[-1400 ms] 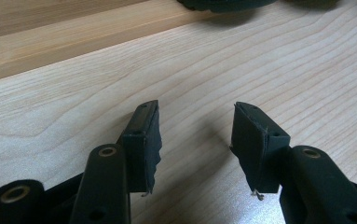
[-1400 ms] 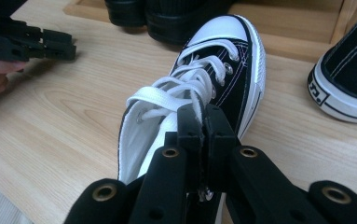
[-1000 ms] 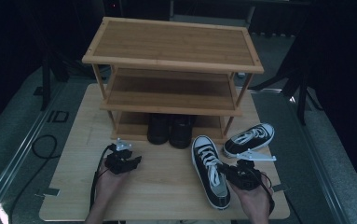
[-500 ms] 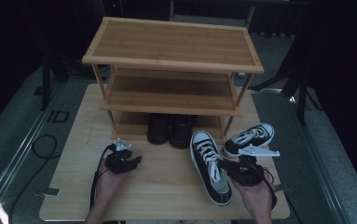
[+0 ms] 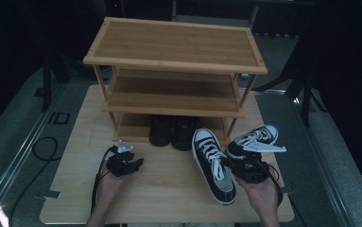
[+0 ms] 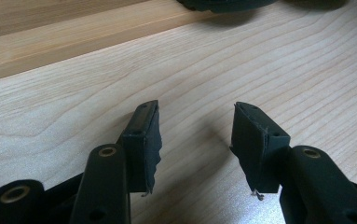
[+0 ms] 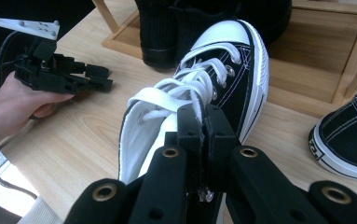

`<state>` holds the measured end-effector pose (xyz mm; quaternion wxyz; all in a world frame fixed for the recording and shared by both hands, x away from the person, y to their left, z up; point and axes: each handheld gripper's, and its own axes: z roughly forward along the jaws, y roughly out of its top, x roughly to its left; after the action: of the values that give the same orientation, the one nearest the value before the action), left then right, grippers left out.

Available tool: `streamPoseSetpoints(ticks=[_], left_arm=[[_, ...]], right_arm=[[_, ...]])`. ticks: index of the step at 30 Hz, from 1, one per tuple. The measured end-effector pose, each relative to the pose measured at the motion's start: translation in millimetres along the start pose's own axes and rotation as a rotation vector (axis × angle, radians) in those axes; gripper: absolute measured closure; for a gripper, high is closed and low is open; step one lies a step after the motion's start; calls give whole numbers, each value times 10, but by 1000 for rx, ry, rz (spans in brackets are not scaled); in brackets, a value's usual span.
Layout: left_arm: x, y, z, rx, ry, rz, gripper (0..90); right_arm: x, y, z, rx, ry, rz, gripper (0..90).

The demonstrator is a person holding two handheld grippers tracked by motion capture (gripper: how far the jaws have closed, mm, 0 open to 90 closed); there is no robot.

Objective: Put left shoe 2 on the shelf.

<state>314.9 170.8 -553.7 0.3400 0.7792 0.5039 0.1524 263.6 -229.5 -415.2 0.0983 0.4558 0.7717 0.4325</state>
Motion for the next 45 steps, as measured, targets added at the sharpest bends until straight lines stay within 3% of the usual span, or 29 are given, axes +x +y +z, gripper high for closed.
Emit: streamPoseSetpoints(ticks=[14,25,39,45], left_arm=[[2,0,0,0,-2,-1,523],[1,0,3,-2,-3,-2,524],[2,0,5,-4,-6,-3,524],[2,0,5,-5,-6,-4,524]], right_arm=[[-45,118,36,14,83,-80,878],[-70,284,68,37,154,-207,877],[-102,433,-98,13,250,-218,877],[-75,540,-156,7,281,-245,877]])
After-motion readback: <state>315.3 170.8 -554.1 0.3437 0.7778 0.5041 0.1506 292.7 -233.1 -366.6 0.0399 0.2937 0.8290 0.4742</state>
